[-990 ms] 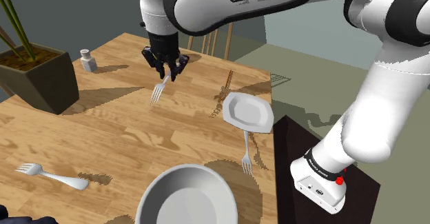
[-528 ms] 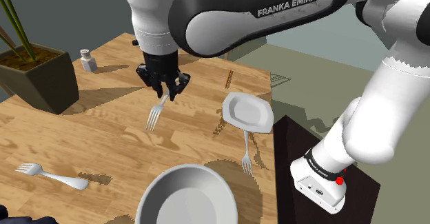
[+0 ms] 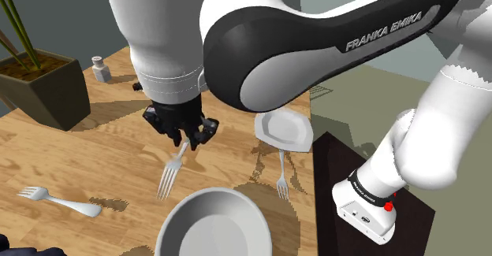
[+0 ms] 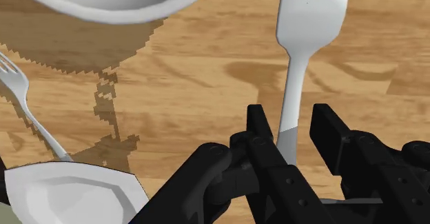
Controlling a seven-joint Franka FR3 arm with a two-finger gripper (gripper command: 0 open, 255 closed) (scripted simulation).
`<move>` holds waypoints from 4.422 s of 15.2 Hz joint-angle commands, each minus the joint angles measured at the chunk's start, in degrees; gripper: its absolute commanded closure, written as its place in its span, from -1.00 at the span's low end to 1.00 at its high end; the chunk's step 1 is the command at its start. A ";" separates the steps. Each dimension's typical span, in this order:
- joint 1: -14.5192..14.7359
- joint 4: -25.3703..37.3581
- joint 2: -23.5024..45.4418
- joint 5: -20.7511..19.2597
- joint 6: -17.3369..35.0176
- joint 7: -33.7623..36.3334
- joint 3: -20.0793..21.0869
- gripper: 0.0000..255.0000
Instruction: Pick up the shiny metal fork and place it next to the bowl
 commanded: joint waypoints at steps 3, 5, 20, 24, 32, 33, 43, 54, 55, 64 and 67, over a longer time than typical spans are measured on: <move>3.17 0.30 0.23 0.00 -1.02 5.10 1.98 1.00; 5.03 1.03 0.98 -0.39 -1.67 7.90 2.95 1.00; 24.82 16.25 14.68 -7.95 -10.07 29.44 6.60 1.00; 32.21 23.87 20.23 -10.68 -13.59 34.18 6.05 1.00; 50.94 48.54 34.71 -16.65 -23.86 39.90 2.77 1.00; 56.09 57.19 39.01 -18.14 -27.23 39.76 1.48 1.00; 51.69 45.16 37.57 -17.66 -18.39 42.22 2.17 1.00; 49.63 37.81 38.76 -18.57 -10.96 44.05 1.76 1.00; 49.53 37.32 38.96 -18.69 -10.35 44.19 1.68 1.00; 49.17 35.21 40.12 -19.39 -7.44 44.89 1.20 1.00; 49.17 35.21 40.12 -19.39 -7.44 44.89 1.20 1.00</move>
